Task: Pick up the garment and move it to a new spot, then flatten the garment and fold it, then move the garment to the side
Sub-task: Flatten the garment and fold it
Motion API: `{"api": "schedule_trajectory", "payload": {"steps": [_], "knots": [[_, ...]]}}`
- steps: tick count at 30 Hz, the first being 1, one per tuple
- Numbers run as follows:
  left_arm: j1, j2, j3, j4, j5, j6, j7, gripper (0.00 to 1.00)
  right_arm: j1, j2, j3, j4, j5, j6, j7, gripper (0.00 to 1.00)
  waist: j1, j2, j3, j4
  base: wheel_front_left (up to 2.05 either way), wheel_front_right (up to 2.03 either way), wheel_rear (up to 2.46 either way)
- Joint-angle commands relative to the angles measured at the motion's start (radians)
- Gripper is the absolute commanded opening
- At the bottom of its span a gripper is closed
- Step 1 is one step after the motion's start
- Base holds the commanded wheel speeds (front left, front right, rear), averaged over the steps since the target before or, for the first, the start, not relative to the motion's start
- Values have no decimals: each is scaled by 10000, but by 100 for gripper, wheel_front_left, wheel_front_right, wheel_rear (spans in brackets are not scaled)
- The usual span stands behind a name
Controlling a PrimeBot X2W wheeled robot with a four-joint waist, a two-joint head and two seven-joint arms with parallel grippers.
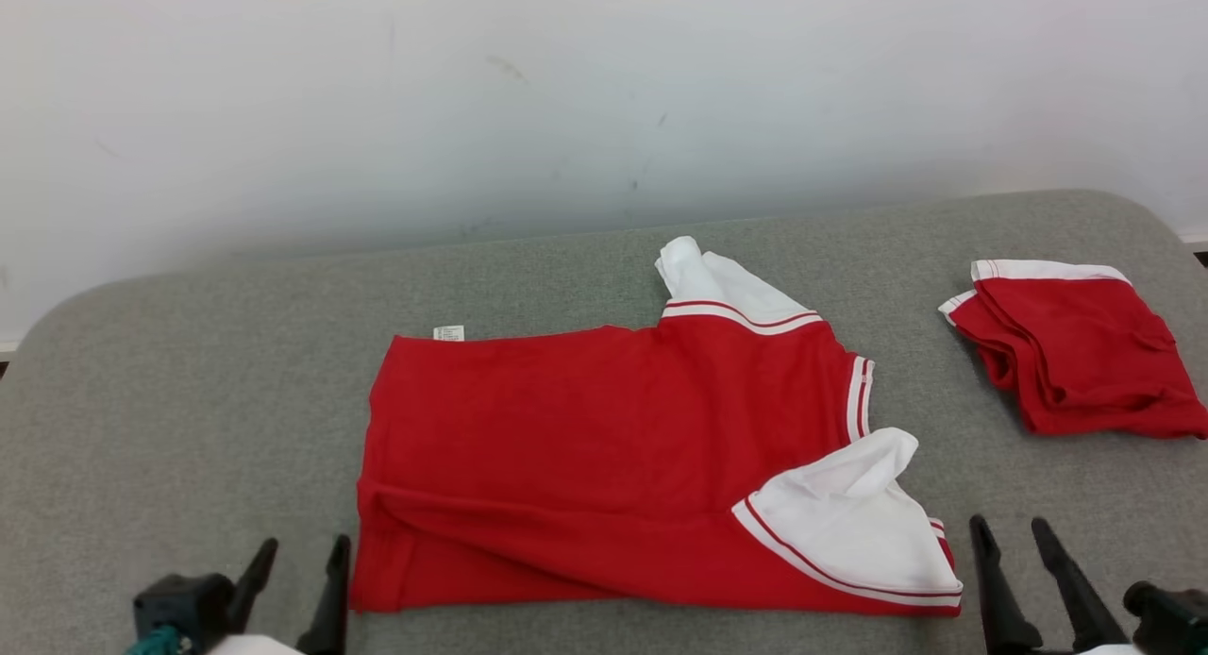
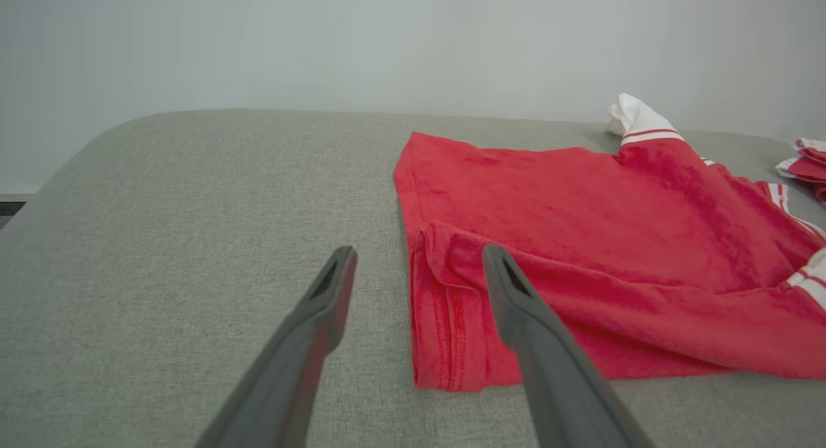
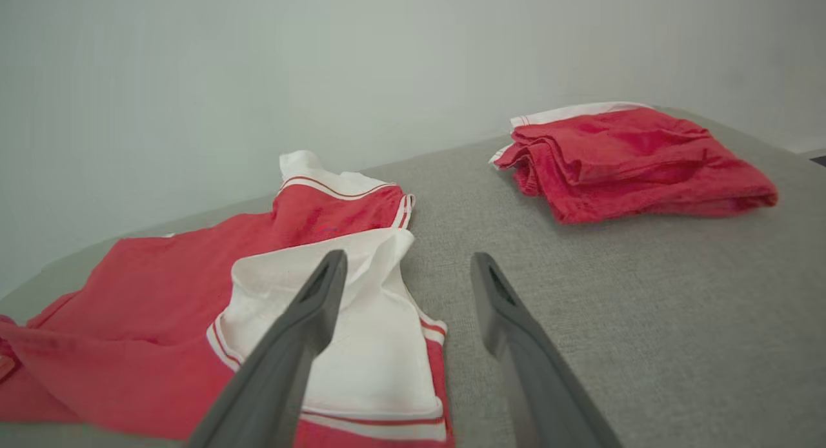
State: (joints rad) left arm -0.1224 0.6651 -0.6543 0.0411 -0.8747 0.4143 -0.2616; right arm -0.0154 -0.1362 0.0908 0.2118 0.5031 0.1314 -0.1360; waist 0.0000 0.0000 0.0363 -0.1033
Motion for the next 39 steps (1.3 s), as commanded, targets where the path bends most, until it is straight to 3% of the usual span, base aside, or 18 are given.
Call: {"api": "schedule_trajectory", "payload": {"steps": [1, 9, 17, 23, 27, 28, 30, 31, 32, 33, 39], "knots": [[97, -106, 35, 90, 203, -118, -37, 100, 95, -9, -18, 127, 51, -17, 31, 100, 0, 0, 2, 35, 0, 0, 0], [-204, -1002, -552, 2253, 206, -1395, 446, 100, -863, 131, 545, 2361, 465, -17, 877, 100, 0, 0, -26, 53, 0, 0, 0], [-1381, -1539, -910, 4093, 167, -2243, 1072, 100, -2026, -5, 1349, 4281, 878, -18, 1297, 100, 0, 0, 134, 163, 0, 0, 0], [-1925, -1900, -1106, 4791, 236, -2697, 1134, 100, -2475, -32, 1981, 5041, 1256, -18, 1556, 100, 0, 0, 263, 170, 0, 0, 0], [-2057, -2096, -1301, 5254, 98, -2896, 1549, 100, -2625, -28, 2443, 5231, 1576, -17, 1582, 15, 0, 0, 293, 131, 0, 0, 0], [-2061, -2126, -1347, 5376, 70, -2921, 1660, 96, -2661, -41, 2534, 5255, 1651, -17, 1538, 0, 0, 0, 290, 119, 0, 0, 0], [-2075, -2162, -1346, 5496, 25, -2920, 1683, 46, -2755, -101, 2667, 5304, 1805, -17, 1433, 0, 0, 0, 276, 104, 0, 0, 0], [-2084, -2163, -1337, 5530, 29, -2926, 1670, 34, -2787, -151, 2735, 5316, 1888, -17, 1380, 0, 0, 0, 261, 100, 0, 0, 0], [-2092, -2161, -1312, 5567, 47, -2918, 1605, 13, -2820, -184, 2791, 5316, 1967, -17, 1289, 0, 0, 0, 239, 95, 0, 0, 0], [-2095, -2147, -1279, 5575, 32, -2916, 1547, 0, -2841, -228, 2836, 5320, 2047, -17, 1255, 0, 0, 0, 205, 93, 0, 0, 0], [-1935, -1851, -1228, 5366, -14, -2882, 1589, 0, -2920, -620, 3114, 5045, 2606, -18, 1332, 0, 0, 0, -9, 121, 0, 0, 0]]}}
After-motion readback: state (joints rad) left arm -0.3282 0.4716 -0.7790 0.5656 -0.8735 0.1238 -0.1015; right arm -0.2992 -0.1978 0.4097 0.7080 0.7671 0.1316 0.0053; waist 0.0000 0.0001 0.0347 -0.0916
